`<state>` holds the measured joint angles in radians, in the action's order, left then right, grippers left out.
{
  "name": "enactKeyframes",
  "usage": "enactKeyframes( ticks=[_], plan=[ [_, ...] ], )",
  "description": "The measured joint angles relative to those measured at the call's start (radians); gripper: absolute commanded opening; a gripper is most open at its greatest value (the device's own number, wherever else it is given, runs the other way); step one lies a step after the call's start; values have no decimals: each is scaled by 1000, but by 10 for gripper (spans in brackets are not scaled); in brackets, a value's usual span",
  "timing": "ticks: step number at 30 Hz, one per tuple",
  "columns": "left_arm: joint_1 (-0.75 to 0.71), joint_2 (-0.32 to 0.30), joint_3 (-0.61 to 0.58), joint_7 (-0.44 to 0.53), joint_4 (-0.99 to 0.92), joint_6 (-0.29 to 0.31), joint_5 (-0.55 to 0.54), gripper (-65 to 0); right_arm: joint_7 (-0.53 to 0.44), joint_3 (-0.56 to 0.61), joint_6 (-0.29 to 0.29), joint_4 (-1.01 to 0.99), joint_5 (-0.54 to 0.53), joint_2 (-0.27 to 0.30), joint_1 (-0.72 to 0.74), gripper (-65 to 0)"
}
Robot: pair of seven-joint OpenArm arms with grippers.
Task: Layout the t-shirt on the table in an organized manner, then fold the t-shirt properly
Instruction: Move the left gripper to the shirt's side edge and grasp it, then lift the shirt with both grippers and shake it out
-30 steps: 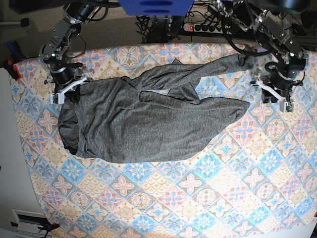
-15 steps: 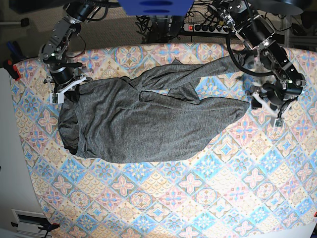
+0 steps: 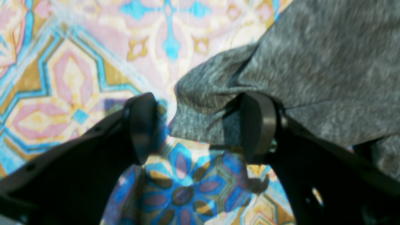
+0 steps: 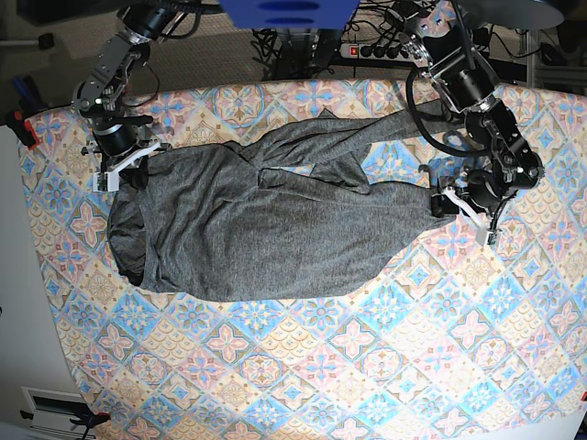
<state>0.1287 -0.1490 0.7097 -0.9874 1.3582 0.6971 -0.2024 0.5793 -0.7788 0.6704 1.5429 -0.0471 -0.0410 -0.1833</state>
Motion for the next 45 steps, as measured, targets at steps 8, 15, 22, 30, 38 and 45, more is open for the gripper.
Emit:
enactKeyframes(
  ticks=[8, 15, 22, 30, 38, 45],
  plan=[
    [-16, 31, -203, 11, -1, -4, -7, -650, 0, 0, 0, 3, 0, 0, -3, -650],
    [-15, 76, -219, 16, 3, -4, -14, -650, 3, 0, 0, 4, 0, 0, -3, -650],
    [-35, 115, -245, -108, 186, -2, 4, -650, 13, 0, 0, 47, 8, -4, -4, -650],
    [233, 132, -245, -253, 258, 0, -5, -650, 104, 1, 5, 133, 28, 0, 149, -650],
    [389, 124, -246, -292, 250, 0, 7, -650, 294, 0, 6, 168, 61, 76, 381, -650],
    [549, 79, -244, -292, 132, 2, 8, -650, 377, 9, 11, 153, 51, 143, 680, -650]
  ],
)
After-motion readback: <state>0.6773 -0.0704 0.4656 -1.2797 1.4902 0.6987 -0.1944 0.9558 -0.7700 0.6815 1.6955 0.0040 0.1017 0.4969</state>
